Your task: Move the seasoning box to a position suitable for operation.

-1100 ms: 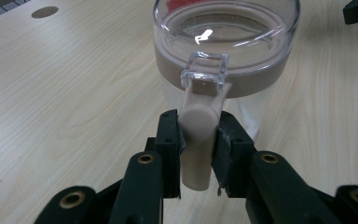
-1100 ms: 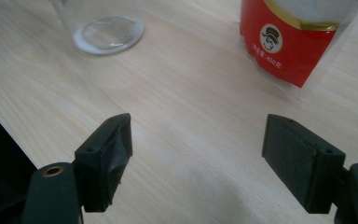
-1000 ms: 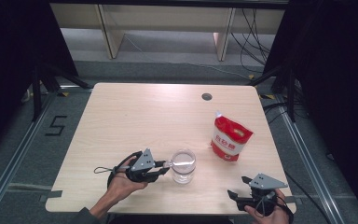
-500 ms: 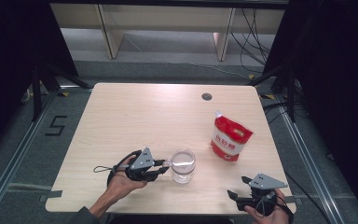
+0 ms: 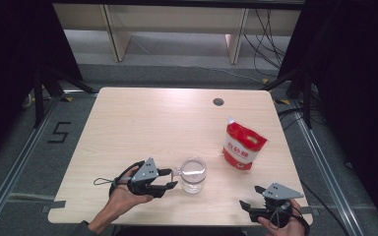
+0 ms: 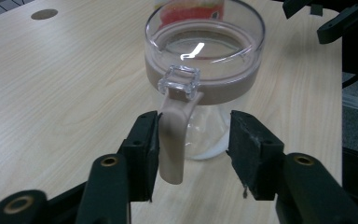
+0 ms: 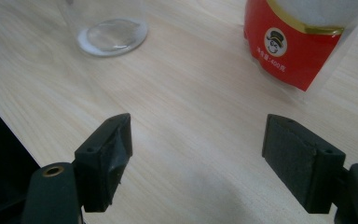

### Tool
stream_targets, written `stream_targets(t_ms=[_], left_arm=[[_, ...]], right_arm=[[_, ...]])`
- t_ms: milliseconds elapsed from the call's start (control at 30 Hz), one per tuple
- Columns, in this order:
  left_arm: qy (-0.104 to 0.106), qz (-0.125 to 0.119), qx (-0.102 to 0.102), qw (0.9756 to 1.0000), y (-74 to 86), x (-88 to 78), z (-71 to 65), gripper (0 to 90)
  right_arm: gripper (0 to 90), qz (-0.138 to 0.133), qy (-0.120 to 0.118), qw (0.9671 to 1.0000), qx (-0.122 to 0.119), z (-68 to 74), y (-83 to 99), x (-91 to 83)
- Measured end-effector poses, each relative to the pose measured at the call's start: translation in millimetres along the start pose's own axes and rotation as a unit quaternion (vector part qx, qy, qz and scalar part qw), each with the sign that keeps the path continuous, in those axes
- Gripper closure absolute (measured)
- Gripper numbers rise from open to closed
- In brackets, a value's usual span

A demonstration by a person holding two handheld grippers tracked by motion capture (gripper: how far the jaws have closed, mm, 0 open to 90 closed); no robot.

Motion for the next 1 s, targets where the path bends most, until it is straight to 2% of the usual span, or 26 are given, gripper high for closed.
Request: stream_targets(t_ms=[33,67,100,133,200,233,267,300,333,400,433,467,500,533,600,700,733,767,800,833,867,933,1000], left_arm=[[-0.002,-0.008,-0.012,0.9999,-0.7,-2.5,-0.5,50.3],[-0.005,-0.01,-0.012,0.9999,-1.2,-4.5,0.6,50.1],[-0.005,-0.01,-0.012,0.9999,-1.2,-4.5,0.6,49.6],[-0.013,-0.02,-0.031,0.9992,-2.4,-8.6,3.0,48.5],[-0.017,-0.025,-0.033,0.999,-3.8,-11.8,4.4,47.5],[-0.016,-0.031,-0.035,0.9988,-5.4,-13.5,4.4,47.5],[-0.02,-0.04,-0.04,0.9982,-8.3,-16.5,5.0,47.4],[-0.017,-0.044,-0.035,0.9983,-10.3,-17.9,4.7,47.6],[-0.02,-0.052,-0.041,0.9976,-12.6,-18.8,3.9,48.4],[-0.021,-0.051,-0.035,0.9978,-14.5,-20.5,4.3,49.7],[-0.021,-0.065,-0.047,0.9966,-18.4,-21.6,3.4,50.8],[-0.023,-0.061,-0.037,0.9972,-19.4,-22.8,4.3,52.3],[-0.025,-0.064,-0.043,0.9967,-20.9,-22.7,4.0,53.1],[-0.03,-0.065,-0.048,0.9963,-21.5,-22.7,4.2,54.7],[-0.032,-0.067,-0.053,0.9959,-22.9,-21.9,4.1,56.7],[-0.034,-0.067,-0.053,0.9958,-24.5,-21.3,4.1,58.4],[-0.034,-0.069,-0.058,0.9953,-25.0,-21.0,3.9,58.9],[-0.034,-0.069,-0.058,0.9953,-25.0,-21.0,3.9,59.7],[-0.035,-0.07,-0.052,0.9956,-26.6,-21.2,5.8,60.1],[-0.035,-0.07,-0.052,0.9956,-26.6,-21.2,5.8,60.0],[-0.036,-0.072,-0.056,0.9952,-27.7,-20.9,7.3,60.0],[-0.036,-0.074,-0.056,0.995,-29.0,-19.9,8.0,61.6],[-0.036,-0.071,-0.062,0.9949,-28.6,-18.9,7.2,62.6]], right_arm=[[25.0,0.0,0.0,1.0,-0.001,-0.2,0.0,0.2],[25.0,-0.015,0.005,0.9997,-0.019,-3.7,-2.7,2.2],[24.9,-0.01,-0.004,0.9998,-0.014,-1.2,-2.0,2.2],[24.8,-0.012,-0.006,0.9999,-0.01,-0.2,-2.6,2.0],[24.6,-0.009,-0.003,0.9999,-0.007,-0.1,-2.5,1.0],[24.5,-0.008,-0.009,0.9999,-0.002,2.2,-2.6,1.2],[24.1,-0.017,0.0,0.9997,-0.02,-1.4,-4.6,2.7],[24.2,-0.014,-0.004,0.9997,-0.018,0.0,-4.6,2.4],[24.2,-0.02,-0.005,0.9996,-0.018,0.4,-6.2,2.5],[24.2,-0.026,-0.006,0.9995,-0.018,1.2,-8.2,3.7],[24.1,-0.018,-0.006,0.9998,-0.006,3.5,-7.3,3.1],[23.8,-0.028,-0.008,0.9994,-0.022,1.9,-9.5,5.1],[23.3,-0.03,-0.008,0.9992,-0.023,2.1,-10.4,5.4],[22.8,-0.021,-0.01,0.9997,-0.008,5.0,-9.3,5.4],[21.4,-0.027,-0.013,0.9994,-0.019,5.4,-11.6,7.5],[20.7,-0.028,-0.019,0.9992,-0.023,8.5,-13.3,9.0],[20.2,-0.032,-0.018,0.999,-0.024,8.3,-14.5,9.8],[19.3,-0.029,-0.019,0.9991,-0.022,8.7,-14.7,10.5],[19.0,-0.027,-0.025,0.9993,-0.011,11.6,-14.6,11.0],[19.0,-0.027,-0.025,0.9993,-0.011,11.6,-14.6,11.0],[19.0,-0.033,-0.018,0.9989,-0.026,9.6,-15.2,11.7],[19.1,-0.032,-0.02,0.9991,-0.02,11.1,-14.2,11.2],[19.4,-0.03,-0.037,0.9985,-0.028,11.3,-13.9,11.8]])
Point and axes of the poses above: each handheld gripper's, and its own axes: x roughly forward along the jaws, y roughly out of its underside, z roughly to its left, the point moved 10 cm from there along x, roughly forward along the jaws, and after that the axes turned 11 degrees about y, right-handed, at the moved point
